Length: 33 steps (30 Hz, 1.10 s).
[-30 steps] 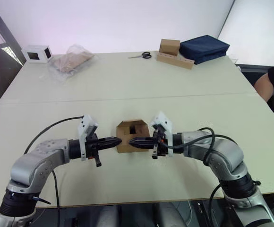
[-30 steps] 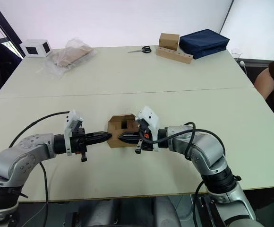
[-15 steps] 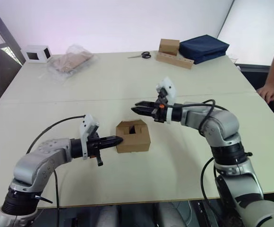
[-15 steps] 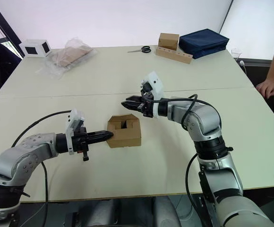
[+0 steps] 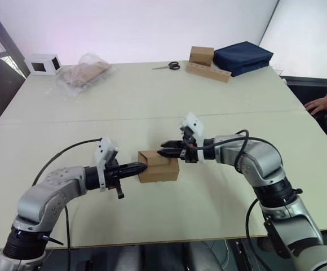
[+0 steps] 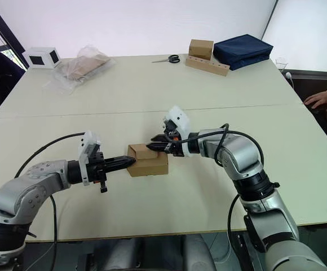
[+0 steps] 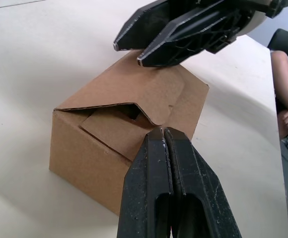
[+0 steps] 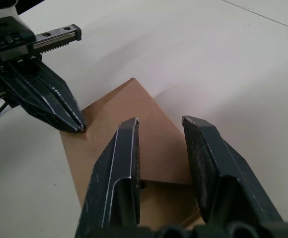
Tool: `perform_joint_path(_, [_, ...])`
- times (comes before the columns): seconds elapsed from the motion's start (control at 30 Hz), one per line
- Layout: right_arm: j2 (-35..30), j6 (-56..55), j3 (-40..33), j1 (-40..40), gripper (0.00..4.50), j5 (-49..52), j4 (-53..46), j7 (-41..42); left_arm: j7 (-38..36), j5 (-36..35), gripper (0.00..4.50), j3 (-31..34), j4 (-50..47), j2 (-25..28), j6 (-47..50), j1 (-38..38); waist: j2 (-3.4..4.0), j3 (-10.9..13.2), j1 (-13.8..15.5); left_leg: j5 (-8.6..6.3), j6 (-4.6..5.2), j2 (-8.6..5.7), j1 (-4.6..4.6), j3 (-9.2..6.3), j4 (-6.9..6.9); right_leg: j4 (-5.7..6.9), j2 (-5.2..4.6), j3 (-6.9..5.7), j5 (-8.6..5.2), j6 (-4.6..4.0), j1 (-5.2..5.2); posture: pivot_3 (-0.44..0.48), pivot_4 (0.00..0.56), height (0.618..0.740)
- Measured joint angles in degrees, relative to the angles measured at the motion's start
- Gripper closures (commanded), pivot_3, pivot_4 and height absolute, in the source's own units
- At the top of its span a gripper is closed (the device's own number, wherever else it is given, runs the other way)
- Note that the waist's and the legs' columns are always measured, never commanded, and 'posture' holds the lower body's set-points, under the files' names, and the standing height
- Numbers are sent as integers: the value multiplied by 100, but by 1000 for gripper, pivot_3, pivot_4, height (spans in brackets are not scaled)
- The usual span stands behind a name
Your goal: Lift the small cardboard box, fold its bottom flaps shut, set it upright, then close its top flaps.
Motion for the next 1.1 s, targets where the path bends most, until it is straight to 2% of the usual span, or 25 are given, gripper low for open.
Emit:
perform_joint_path(0.37, [-158, -440, -69, 354, 3124, -63, -490, 269, -1, -6, 4500, 3, -4, 4, 10, 2, 0, 0, 4, 0, 0, 0, 0, 0, 0, -1, 0, 0, 0, 0, 0, 0, 150, 740])
perform_joint_path(0.7, [-346, -1038, 240, 431, 3124, -546, -542, 411, -9, -9, 4500, 3, 8, 4, 16, -8, 0, 0, 2, 0, 0, 0, 0, 0, 0, -1, 0, 0, 0, 0, 0, 0, 150, 740])
perform_joint_path(1.1, [-332, -1121, 250, 518, 3124, -638, -591, 503, -2, -51, 4500, 3, 36, 8, 38, -37, 0, 0, 3, 0, 0, 0, 0, 0, 0, -1, 0, 0, 0, 0, 0, 0, 150, 740])
